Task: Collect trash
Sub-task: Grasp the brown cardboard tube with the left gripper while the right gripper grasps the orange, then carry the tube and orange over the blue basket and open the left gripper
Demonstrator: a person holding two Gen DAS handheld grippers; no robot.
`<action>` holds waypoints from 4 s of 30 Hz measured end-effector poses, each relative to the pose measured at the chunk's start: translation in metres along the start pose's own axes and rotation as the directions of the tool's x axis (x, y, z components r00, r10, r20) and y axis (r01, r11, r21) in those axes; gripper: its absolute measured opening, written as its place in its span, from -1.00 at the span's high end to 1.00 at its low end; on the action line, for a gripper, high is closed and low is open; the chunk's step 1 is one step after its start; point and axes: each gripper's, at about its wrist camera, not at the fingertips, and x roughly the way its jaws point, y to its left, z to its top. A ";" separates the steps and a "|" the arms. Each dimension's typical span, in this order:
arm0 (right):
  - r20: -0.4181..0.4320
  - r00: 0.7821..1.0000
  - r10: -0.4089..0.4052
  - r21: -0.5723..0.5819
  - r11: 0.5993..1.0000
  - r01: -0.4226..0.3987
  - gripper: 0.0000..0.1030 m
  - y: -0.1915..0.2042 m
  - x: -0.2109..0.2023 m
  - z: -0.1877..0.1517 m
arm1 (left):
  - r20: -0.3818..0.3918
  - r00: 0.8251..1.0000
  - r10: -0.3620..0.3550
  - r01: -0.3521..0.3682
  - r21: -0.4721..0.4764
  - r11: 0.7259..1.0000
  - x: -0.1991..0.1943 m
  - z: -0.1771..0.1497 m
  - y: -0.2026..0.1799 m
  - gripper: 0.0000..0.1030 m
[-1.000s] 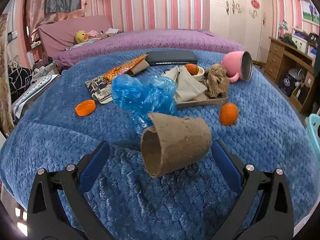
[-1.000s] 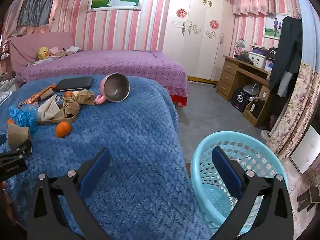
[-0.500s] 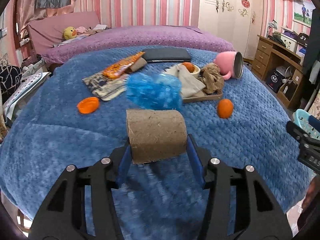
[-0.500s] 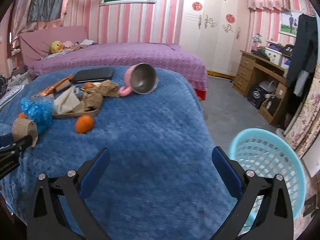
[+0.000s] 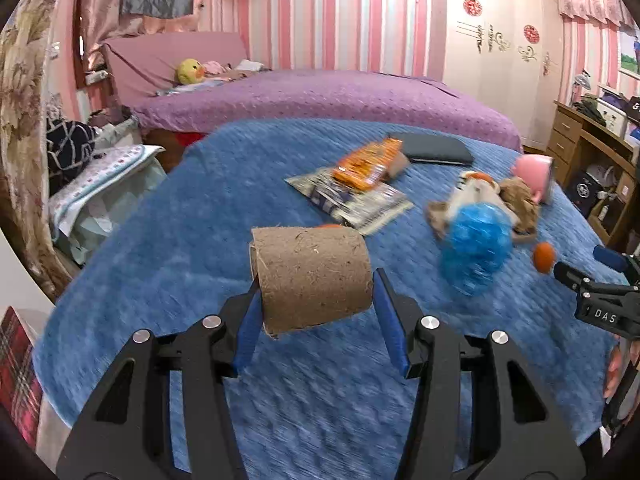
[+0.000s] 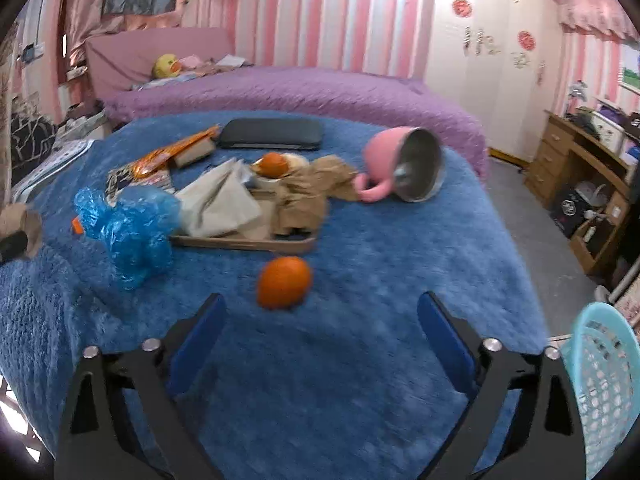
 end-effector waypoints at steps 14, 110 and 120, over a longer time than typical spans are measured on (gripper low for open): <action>-0.037 0.994 0.108 0.028 0.994 -0.107 0.42 -0.001 0.016 0.008 | 0.012 1.000 0.010 -0.010 0.007 1.000 -0.009 0.009 -0.006 0.02; -0.036 0.966 -0.256 0.427 0.870 0.246 0.42 -0.344 -0.127 -0.131 | -0.251 0.812 -0.527 0.584 0.376 0.719 0.012 -0.023 -0.424 0.24; -0.022 0.952 -0.307 0.409 0.866 0.288 0.42 -0.354 -0.138 -0.127 | -0.202 0.818 -0.539 0.571 0.407 0.713 -0.039 -0.038 -0.462 0.23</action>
